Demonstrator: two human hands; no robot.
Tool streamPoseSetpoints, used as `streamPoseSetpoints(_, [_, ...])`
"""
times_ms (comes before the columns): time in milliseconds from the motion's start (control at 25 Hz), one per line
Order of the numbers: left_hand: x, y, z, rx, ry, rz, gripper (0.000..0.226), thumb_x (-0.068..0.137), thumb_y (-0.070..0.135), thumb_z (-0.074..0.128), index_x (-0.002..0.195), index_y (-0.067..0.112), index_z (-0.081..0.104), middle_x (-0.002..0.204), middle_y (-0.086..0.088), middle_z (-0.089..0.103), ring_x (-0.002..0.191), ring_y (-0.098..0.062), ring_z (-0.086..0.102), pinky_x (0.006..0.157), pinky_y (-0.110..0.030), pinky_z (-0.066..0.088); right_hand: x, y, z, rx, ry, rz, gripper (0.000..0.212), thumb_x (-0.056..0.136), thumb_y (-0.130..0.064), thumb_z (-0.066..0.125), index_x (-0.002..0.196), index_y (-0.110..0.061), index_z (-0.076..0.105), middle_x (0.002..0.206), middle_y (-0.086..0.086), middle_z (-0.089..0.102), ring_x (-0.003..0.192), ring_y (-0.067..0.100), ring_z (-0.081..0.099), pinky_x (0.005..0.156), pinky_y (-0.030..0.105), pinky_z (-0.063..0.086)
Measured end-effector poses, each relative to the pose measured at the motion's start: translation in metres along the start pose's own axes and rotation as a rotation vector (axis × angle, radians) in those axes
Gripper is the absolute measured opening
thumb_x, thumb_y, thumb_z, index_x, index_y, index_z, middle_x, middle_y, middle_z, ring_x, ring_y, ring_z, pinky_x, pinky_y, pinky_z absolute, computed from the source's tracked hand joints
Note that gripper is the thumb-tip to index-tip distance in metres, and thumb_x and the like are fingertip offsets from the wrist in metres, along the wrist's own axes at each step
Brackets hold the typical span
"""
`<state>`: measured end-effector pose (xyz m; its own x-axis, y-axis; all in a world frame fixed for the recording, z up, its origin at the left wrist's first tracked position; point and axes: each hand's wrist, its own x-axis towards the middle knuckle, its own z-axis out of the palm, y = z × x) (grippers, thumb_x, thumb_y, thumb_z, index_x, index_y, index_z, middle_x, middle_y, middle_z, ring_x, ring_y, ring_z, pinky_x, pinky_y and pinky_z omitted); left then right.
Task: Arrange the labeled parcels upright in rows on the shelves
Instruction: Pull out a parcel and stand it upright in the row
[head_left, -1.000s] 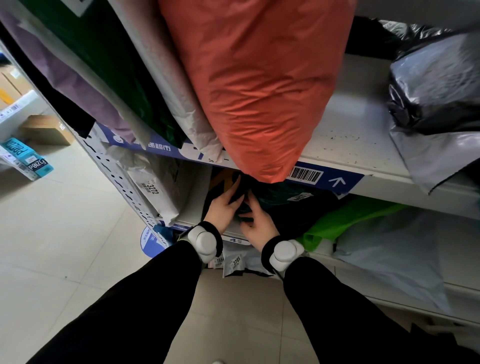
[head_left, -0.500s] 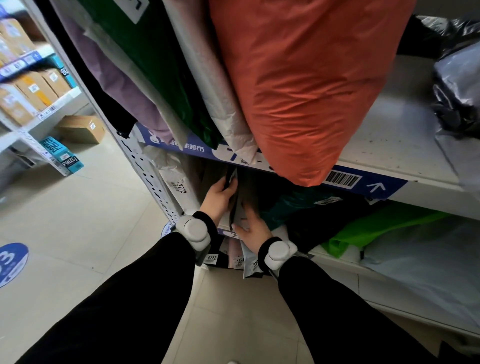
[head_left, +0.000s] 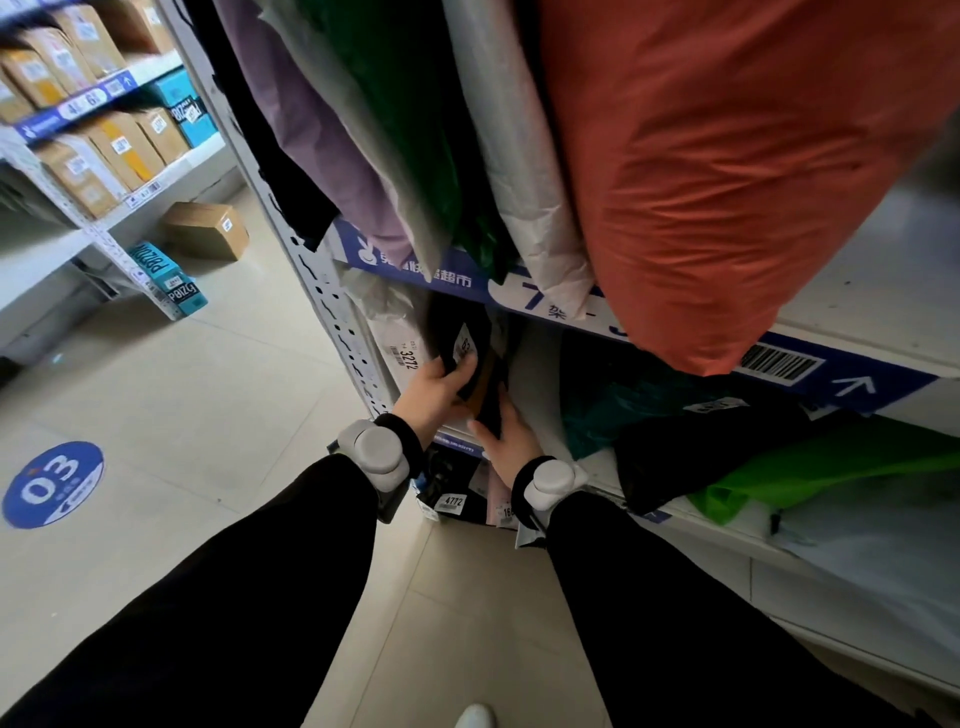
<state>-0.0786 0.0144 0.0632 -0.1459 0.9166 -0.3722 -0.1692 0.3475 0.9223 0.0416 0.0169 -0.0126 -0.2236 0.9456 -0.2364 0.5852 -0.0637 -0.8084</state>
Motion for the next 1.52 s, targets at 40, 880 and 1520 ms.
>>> streamPoseSetpoints(40, [0.001, -0.001, -0.005, 0.042, 0.004, -0.002, 0.019, 0.091, 0.028, 0.063, 0.093, 0.009, 0.063, 0.08, -0.01, 0.064, 0.069, -0.023, 0.06, 0.073, -0.037, 0.049, 0.001, 0.0, 0.003, -0.006, 0.001, -0.004, 0.073, 0.09, -0.037, 0.054, 0.149, -0.019, 0.016, 0.147, 0.011, 0.043, 0.128, 0.029, 0.049, 0.099, 0.031, 0.043])
streamPoseSetpoints(880, [0.014, -0.017, -0.04, 0.304, 0.117, -0.088, 0.043, 0.085, 0.04, 0.067, 0.091, -0.002, 0.071, 0.089, -0.024, 0.074, 0.084, -0.029, 0.072, 0.077, -0.041, 0.06, 0.021, -0.008, 0.024, 0.07, -0.015, -0.001, 0.069, 0.092, -0.038, 0.05, 0.15, -0.021, 0.015, 0.152, 0.013, 0.032, 0.136, 0.031, 0.04, 0.108, 0.035, 0.038])
streamPoseSetpoints(1520, [-0.012, -0.022, 0.0, 0.389, 0.063, -0.15, 0.049, 0.087, 0.046, 0.062, 0.09, -0.002, 0.072, 0.083, -0.02, 0.074, 0.071, -0.025, 0.073, 0.059, -0.028, 0.058, -0.016, 0.004, -0.04, 0.132, 0.008, 0.091, 0.055, 0.093, -0.035, 0.05, 0.143, -0.016, 0.033, 0.144, 0.012, 0.044, 0.127, 0.028, 0.05, 0.103, 0.03, 0.038])
